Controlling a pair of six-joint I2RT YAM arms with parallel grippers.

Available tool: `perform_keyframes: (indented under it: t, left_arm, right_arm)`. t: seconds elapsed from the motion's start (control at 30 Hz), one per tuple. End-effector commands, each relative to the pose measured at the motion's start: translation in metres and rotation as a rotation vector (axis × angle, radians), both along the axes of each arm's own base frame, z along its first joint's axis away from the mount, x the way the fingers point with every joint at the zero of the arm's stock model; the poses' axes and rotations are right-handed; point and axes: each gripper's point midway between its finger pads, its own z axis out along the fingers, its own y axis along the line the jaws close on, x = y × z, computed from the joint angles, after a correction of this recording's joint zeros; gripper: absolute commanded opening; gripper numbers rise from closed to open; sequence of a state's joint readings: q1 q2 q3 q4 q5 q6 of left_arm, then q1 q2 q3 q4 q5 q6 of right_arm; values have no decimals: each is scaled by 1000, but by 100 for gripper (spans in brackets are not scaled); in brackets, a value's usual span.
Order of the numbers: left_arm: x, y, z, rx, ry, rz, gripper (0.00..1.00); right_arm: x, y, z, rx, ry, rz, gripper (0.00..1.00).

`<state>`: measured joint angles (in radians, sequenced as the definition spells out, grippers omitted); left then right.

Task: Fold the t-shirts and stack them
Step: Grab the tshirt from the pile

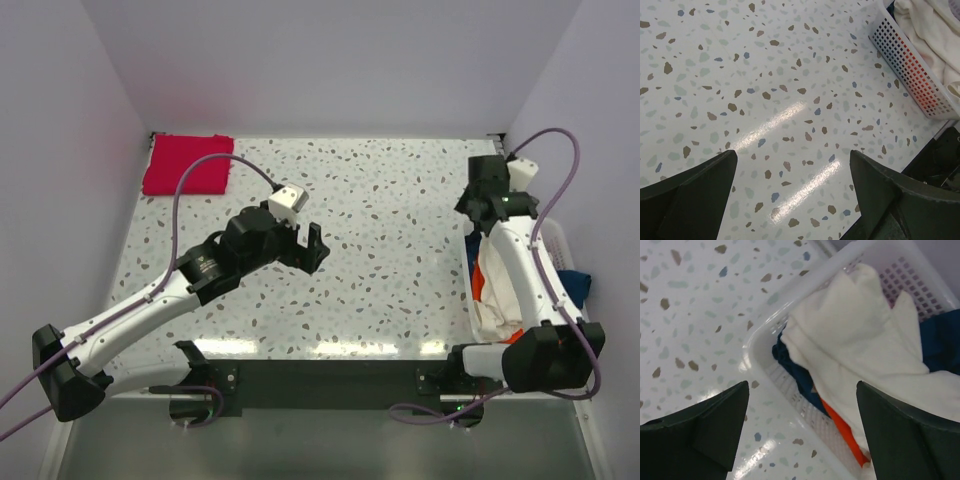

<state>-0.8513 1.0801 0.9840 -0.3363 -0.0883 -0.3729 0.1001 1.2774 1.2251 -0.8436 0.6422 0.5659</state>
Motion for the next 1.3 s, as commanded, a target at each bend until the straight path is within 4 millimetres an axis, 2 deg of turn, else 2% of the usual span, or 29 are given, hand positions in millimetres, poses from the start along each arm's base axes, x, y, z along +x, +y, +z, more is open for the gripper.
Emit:
perform_keyframes:
  t: [0.0,0.07,0.17,0.33,0.43,0.5,0.57,0.6,0.63,0.67,0.7,0.73,0.83,1.0,1.07,1.1,1.13,1.27]
  left_arm:
    - [1,-3,18,-17,-37,-30,100]
    - [0,-3,17,-17,-37,-34,100]
    - [0,-1,18,-9,-43,-33,100]
    - [1,1,17,3,-49,-24,100]
    - [2,2,13,10,-42,-19,100]
    - [3,3,10,17,-39,-15,100]
    - [4,3,9,23,-36,-9,100]
    - [5,3,8,25,-31,-7,100]
    - [5,3,8,24,-30,-5,100]
    - [5,2,7,25,-27,-5,100]
    - [5,1,6,26,-22,-9,100]
    - [6,1,8,23,-21,-5,100]
    - [7,1,10,21,-22,-3,100]
    - [7,0,13,14,-23,1,100]
    - [9,2,16,1,-30,14,100]
    - [9,3,17,-3,-31,20,100]
    - [10,4,18,-7,-32,27,100]
    - [17,15,24,-29,-33,94,100]
  right_arm:
    - [7,-51,24,-62,-30,-149,90]
    - [14,-72,21,-31,-32,-199,86]
    - [28,-88,3,37,-33,-216,79]
    - [41,-94,-31,73,18,-236,79]
    - [42,-94,-51,105,38,-233,77]
    - [40,-91,-55,116,38,-230,75]
    - [38,-89,-58,125,28,-222,67]
    - [38,-88,-57,123,23,-219,59]
    - [35,-90,-56,116,28,-227,40]
    - [34,-90,-54,114,28,-228,31]
    - [33,-90,-51,111,21,-227,24]
    - [30,-90,-48,110,26,-229,13]
    - [25,-89,-27,99,-10,-225,3]
    - [23,-77,25,119,-118,-142,0]
    - [22,-69,64,131,-209,-93,0]
    - [23,-66,63,139,-209,-76,0]
    - [22,-61,83,142,-263,-47,0]
    - [27,-32,124,201,-366,128,0]
